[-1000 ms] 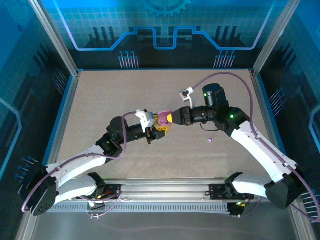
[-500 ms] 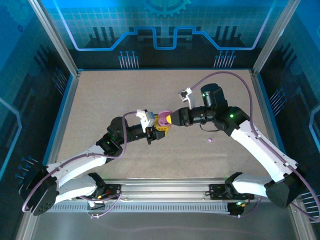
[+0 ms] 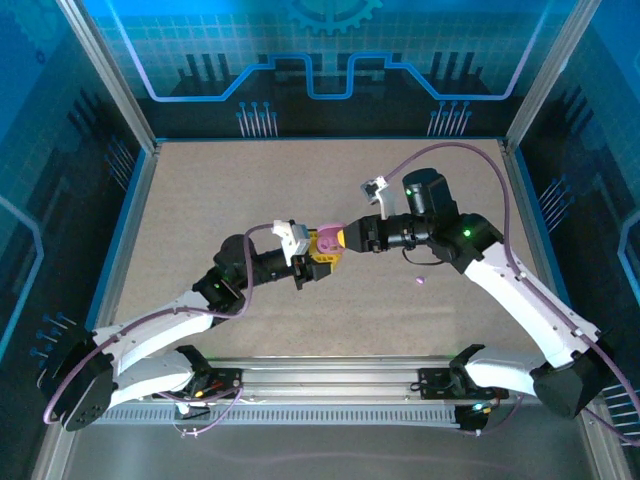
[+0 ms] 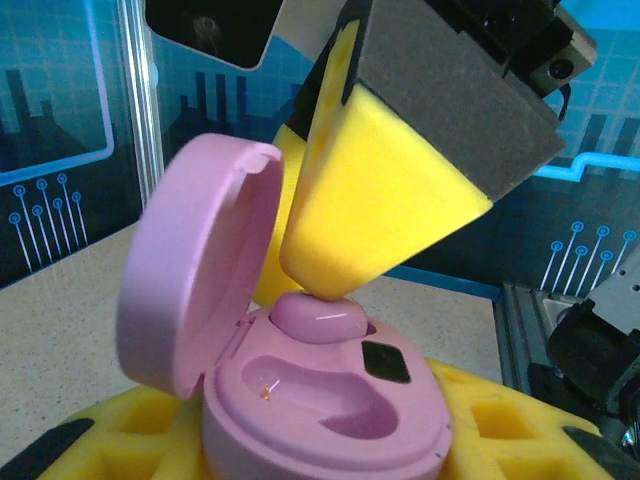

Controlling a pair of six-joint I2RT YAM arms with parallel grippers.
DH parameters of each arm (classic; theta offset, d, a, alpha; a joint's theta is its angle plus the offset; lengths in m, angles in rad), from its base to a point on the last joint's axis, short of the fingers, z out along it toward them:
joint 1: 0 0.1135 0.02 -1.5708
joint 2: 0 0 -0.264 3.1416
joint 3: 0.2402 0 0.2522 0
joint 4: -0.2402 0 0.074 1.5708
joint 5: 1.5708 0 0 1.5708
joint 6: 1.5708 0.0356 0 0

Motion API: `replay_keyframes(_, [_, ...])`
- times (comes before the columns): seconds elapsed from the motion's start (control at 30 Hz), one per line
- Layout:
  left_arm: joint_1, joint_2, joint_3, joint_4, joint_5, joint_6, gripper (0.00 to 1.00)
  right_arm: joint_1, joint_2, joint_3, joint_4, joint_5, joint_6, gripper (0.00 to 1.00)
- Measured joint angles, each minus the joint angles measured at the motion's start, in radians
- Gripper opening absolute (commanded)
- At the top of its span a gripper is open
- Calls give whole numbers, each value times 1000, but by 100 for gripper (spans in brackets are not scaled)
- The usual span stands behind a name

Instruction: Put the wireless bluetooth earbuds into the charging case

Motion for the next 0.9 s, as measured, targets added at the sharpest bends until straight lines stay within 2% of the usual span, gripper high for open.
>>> replay_keyframes(0.2, [0,-11,-2,12,0,4,27,-1,-43,-1,5,0,-19,47])
replay_keyframes(0.33, [-1,-37,-20,28,-5,6,27,-2,-148,-35,47,9,-37,48])
replay_keyframes(0.43, [-2,-46,-31,32,-9,7,27,-2,-259,-84,91,56,-50,48])
replay_keyframes(0.57, [-2,-47,-32,33,-16,14,27,-27,-378,-144,110,178,-60,49])
replay_keyframes(0.7, [-2,-48,-32,33,-16,22,27,-125,-420,-185,92,283,-47,49])
replay_keyframes(0.9, [-2,-60,-32,33,-16,22,27,-359,-377,-306,39,342,46,48])
